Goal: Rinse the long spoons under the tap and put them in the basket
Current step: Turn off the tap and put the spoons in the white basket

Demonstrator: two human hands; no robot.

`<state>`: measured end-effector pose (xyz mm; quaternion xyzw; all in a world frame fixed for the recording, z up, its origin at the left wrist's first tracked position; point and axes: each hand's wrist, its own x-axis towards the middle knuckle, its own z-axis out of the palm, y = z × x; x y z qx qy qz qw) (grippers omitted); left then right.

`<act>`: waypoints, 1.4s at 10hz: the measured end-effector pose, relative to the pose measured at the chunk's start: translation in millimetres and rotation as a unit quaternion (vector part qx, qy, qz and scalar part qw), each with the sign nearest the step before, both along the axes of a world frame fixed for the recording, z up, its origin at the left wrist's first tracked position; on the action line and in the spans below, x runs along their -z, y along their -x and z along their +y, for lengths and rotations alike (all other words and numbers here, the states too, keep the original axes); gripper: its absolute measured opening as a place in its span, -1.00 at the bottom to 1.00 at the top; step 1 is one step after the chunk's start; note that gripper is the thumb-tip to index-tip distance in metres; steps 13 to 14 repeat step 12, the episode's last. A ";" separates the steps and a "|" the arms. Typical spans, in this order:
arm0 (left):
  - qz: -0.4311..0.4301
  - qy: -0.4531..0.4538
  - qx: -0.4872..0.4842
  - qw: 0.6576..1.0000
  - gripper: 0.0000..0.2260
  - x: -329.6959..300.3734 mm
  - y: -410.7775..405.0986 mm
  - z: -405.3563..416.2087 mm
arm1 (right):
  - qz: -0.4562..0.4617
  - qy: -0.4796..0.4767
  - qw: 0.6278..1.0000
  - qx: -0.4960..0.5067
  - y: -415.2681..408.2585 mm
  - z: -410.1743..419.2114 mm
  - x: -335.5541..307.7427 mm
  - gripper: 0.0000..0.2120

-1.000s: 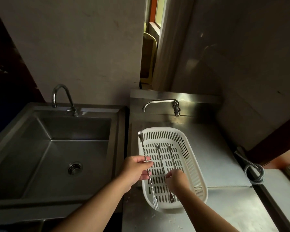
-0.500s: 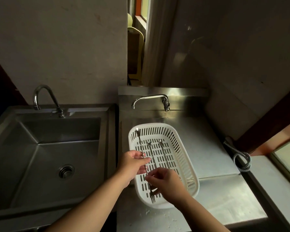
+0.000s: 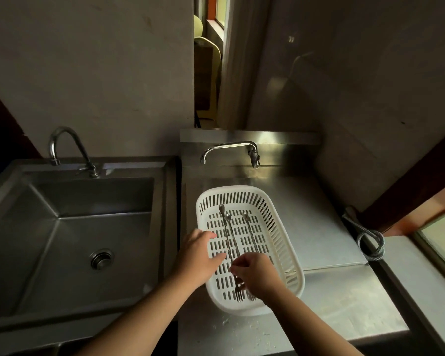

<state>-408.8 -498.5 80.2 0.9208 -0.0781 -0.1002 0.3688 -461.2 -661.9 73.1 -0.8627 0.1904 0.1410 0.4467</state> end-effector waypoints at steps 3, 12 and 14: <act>0.087 -0.187 0.165 0.964 0.27 18.0 15.9 23.6 | 0.056 0.058 0.996 -0.034 -24.5 11.6 30.9 -0.84; 0.001 -0.211 0.194 0.958 0.16 1.8 23.3 35.4 | 0.052 0.094 0.992 -0.062 -17.5 18.7 37.2 -0.87; 0.001 -0.211 0.194 0.958 0.16 1.8 23.3 35.4 | 0.052 0.094 0.992 -0.062 -17.5 18.7 37.2 -0.87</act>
